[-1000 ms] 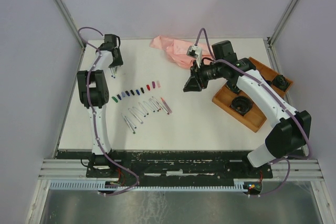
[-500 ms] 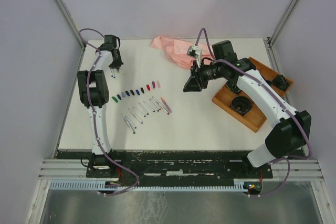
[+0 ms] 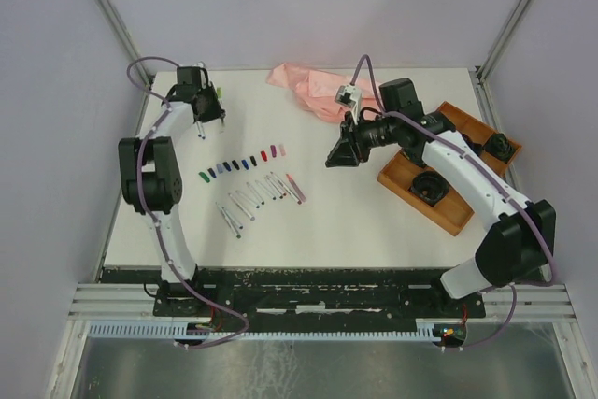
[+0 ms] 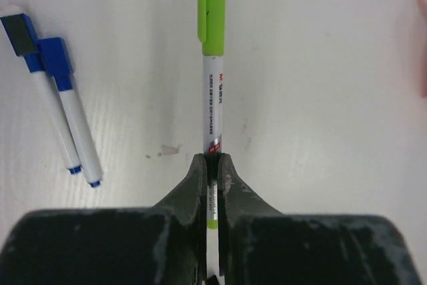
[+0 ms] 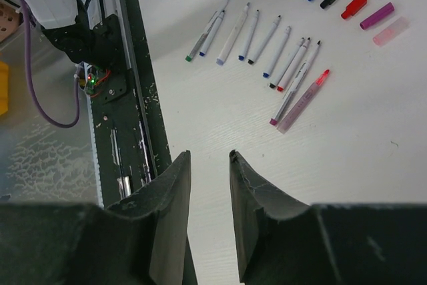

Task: Open the pen caps
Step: Pick up the pen from the center of the board.

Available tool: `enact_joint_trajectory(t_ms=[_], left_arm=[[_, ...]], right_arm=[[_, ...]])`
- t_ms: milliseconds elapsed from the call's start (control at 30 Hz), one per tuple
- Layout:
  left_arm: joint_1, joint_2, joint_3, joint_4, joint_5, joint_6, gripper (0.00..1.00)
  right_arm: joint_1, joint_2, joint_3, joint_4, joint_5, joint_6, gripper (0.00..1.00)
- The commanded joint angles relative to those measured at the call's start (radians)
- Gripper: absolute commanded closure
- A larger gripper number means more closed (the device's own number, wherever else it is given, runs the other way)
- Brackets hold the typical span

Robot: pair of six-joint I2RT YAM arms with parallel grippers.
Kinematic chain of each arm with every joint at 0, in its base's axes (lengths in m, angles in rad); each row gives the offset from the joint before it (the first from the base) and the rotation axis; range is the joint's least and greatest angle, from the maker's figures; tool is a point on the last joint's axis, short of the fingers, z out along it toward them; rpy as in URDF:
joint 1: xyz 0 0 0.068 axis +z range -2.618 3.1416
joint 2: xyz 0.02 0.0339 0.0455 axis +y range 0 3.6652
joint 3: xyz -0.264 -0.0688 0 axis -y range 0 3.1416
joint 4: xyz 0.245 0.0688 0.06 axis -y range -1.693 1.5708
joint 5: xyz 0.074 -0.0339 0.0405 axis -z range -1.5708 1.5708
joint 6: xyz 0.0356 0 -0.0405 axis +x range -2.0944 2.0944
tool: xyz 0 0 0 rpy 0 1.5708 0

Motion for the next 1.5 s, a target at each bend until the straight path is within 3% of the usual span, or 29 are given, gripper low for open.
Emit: enact_joint_trajectory(t_ms=[0,167,300,433,600,933,1300,1467], left_arm=[[-0.036,-0.292,-0.285,0.421,0.194,-0.208,0.97],[-0.111,-0.52,-0.637,0.861,0.275,-0.36,0.97],[-0.214,-0.693,-0.865,1.111,0.264,-0.406,0.97],[-0.333,-0.839,-1.079,1.306,0.192,-0.42,0.97],[-0.502,-0.976,-1.234,1.466,0.039,-0.402,0.97],[-0.756,-1.033,-1.318,1.622,-0.133,-0.367,0.97],[-0.879,-0.937,-1.275,1.679,-0.152,-0.364,0.97],[-0.901,-0.921,-1.268,1.698,-0.153,-0.364,0.97]], right_arm=[[-0.01,-0.085,-0.053,0.179,-0.028,0.089,0.63],[-0.031,-0.137,-0.148,0.388,-0.063,0.182,0.59],[-0.045,-0.175,-0.215,0.547,-0.088,0.293,0.54],[-0.048,-0.204,-0.271,0.69,-0.126,0.42,0.45],[-0.047,-0.21,-0.325,0.899,-0.149,0.615,0.42],[-0.044,-0.19,-0.541,1.598,-0.016,1.057,0.27],[0.001,-0.155,-0.547,1.639,-0.01,1.076,0.27],[0.028,-0.154,-0.547,1.559,0.018,1.013,0.3]])
